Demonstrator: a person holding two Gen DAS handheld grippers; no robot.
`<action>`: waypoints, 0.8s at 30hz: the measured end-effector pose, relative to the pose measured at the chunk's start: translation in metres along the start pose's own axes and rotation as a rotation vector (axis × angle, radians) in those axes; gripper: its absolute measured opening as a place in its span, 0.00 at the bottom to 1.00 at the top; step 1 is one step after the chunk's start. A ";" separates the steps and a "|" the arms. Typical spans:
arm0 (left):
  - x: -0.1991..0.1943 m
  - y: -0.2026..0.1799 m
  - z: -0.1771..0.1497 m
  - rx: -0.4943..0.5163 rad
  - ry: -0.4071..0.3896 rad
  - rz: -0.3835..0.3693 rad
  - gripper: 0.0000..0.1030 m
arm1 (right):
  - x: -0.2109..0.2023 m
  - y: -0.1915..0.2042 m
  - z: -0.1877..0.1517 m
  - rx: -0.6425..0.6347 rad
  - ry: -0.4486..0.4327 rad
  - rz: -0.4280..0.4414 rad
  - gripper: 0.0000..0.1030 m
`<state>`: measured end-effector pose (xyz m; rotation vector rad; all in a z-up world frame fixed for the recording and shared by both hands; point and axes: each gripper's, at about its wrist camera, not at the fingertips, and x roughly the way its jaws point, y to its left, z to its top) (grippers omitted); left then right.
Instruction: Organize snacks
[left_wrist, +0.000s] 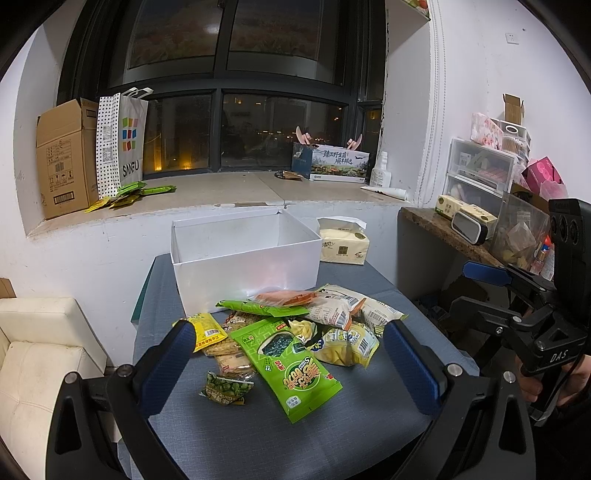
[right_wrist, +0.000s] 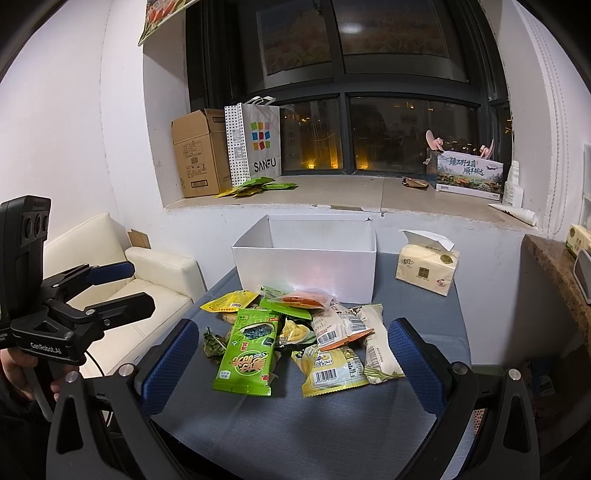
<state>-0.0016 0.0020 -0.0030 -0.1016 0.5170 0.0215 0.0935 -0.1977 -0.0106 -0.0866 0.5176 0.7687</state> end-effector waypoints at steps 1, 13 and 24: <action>0.000 0.000 0.000 0.001 0.000 0.001 1.00 | 0.000 0.000 0.000 0.000 -0.001 0.000 1.00; -0.001 0.008 -0.002 -0.012 0.001 0.011 1.00 | 0.009 -0.003 -0.002 0.003 0.019 0.004 1.00; -0.003 0.011 -0.003 -0.011 -0.011 0.003 1.00 | 0.013 -0.008 -0.002 0.024 0.023 0.010 1.00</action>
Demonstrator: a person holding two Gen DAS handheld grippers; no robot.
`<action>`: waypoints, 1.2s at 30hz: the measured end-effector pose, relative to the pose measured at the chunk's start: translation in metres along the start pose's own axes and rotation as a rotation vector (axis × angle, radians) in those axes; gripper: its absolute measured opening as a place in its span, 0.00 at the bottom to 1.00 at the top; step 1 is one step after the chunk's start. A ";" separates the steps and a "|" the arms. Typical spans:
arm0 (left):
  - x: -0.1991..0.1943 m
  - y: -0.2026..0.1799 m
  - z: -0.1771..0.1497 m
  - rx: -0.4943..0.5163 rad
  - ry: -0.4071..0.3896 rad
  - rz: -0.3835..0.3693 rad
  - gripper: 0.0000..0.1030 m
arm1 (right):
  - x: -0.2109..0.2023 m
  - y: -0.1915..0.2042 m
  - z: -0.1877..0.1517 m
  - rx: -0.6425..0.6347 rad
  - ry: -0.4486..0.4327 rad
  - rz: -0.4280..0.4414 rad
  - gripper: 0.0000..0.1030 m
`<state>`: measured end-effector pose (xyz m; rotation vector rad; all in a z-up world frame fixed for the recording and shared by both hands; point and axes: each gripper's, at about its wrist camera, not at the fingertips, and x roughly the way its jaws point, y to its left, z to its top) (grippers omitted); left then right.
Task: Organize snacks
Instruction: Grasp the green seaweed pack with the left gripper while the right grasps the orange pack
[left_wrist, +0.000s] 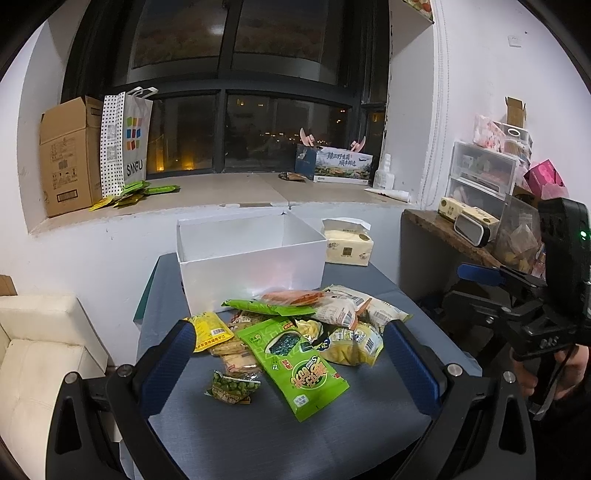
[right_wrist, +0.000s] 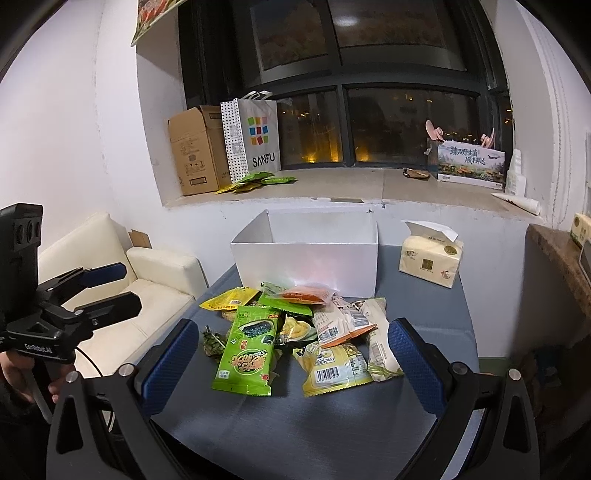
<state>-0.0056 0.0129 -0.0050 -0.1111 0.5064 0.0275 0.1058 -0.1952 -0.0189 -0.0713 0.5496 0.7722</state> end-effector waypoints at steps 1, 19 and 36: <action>0.000 0.003 -0.002 -0.008 -0.004 -0.002 1.00 | 0.002 0.000 0.001 -0.001 0.004 0.000 1.00; 0.027 0.046 -0.043 -0.069 0.083 0.060 1.00 | 0.270 -0.003 0.050 0.019 0.562 -0.092 1.00; 0.051 0.037 -0.046 -0.051 0.155 0.058 1.00 | 0.243 -0.021 0.042 0.110 0.573 0.029 0.30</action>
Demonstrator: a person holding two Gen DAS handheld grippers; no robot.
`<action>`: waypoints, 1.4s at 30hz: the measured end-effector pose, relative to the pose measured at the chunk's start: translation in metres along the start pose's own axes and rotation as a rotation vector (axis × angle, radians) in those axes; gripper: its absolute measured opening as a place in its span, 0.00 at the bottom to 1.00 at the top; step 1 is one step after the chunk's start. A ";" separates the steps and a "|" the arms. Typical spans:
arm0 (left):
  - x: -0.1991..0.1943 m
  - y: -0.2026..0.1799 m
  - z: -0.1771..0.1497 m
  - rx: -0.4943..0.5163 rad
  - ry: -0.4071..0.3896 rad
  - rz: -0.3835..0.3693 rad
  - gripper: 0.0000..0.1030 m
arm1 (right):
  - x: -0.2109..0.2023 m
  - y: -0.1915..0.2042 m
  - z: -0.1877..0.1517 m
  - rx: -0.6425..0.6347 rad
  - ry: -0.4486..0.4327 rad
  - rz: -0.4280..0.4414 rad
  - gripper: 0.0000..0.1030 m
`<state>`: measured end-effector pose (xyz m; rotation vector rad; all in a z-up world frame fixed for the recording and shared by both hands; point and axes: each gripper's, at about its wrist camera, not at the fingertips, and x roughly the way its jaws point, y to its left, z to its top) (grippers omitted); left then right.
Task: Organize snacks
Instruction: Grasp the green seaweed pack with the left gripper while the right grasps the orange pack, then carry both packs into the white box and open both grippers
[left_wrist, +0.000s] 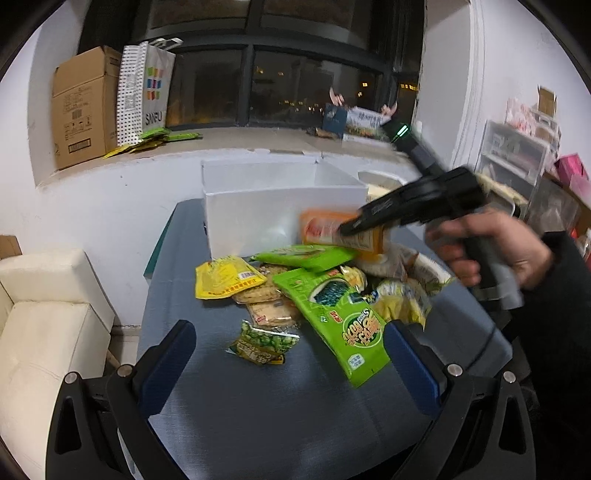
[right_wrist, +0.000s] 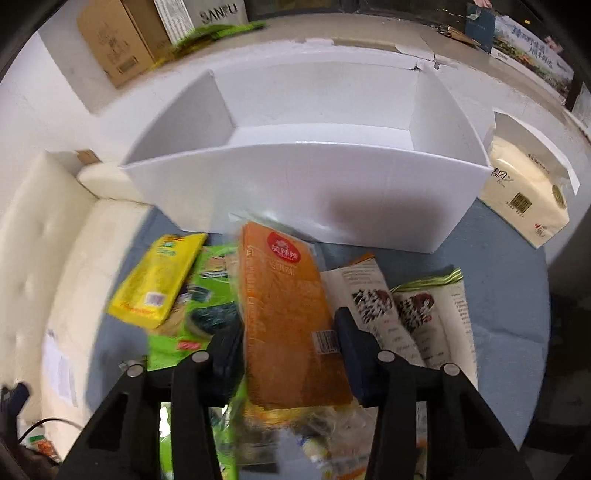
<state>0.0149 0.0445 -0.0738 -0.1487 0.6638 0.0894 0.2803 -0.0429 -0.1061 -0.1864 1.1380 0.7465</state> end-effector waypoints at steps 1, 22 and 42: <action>0.005 -0.004 0.001 0.008 0.010 -0.005 1.00 | -0.008 -0.004 0.001 0.003 -0.024 0.014 0.23; 0.150 -0.055 0.014 -0.061 0.317 0.119 0.98 | -0.146 -0.057 -0.132 0.114 -0.422 0.072 0.12; 0.068 -0.048 0.042 -0.045 0.101 -0.174 0.14 | -0.137 -0.050 -0.139 0.119 -0.448 0.111 0.13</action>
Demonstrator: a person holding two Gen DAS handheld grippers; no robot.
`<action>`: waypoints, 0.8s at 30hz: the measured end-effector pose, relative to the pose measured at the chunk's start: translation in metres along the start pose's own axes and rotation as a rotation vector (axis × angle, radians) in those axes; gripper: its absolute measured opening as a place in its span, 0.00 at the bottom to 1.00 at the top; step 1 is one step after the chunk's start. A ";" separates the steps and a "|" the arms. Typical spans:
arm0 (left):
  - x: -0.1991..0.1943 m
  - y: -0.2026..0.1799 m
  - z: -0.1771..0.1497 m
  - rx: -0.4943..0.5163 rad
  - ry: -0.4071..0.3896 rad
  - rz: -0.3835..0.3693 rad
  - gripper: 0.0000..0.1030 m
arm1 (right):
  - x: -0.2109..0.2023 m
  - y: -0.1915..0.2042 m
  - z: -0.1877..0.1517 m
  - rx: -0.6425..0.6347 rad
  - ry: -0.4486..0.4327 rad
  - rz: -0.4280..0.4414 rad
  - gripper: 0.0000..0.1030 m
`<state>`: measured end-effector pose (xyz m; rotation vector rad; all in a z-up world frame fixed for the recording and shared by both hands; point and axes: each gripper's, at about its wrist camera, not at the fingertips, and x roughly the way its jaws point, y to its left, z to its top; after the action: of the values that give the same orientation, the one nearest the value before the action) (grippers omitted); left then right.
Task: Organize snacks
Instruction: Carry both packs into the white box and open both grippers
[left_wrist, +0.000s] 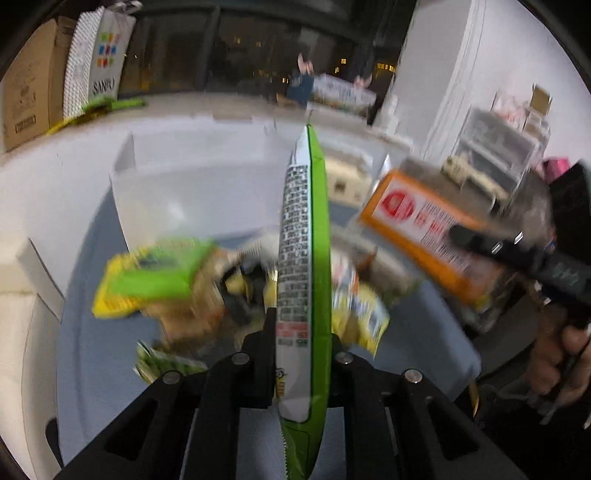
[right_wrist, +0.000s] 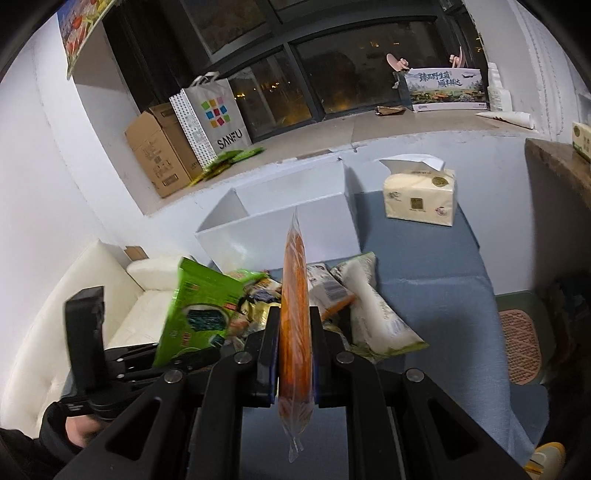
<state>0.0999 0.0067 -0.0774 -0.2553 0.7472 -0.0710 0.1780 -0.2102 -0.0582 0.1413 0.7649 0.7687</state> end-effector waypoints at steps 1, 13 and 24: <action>-0.006 0.006 0.013 -0.014 -0.027 -0.013 0.14 | 0.003 0.002 0.004 0.004 -0.004 0.014 0.13; 0.064 0.107 0.181 -0.114 -0.062 0.051 0.14 | 0.091 0.030 0.141 -0.010 -0.068 -0.023 0.13; 0.138 0.148 0.214 -0.102 0.060 0.134 0.99 | 0.212 0.000 0.211 0.055 0.074 -0.101 0.23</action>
<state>0.3430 0.1721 -0.0557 -0.3011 0.8269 0.0870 0.4187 -0.0351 -0.0259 0.1233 0.8573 0.6596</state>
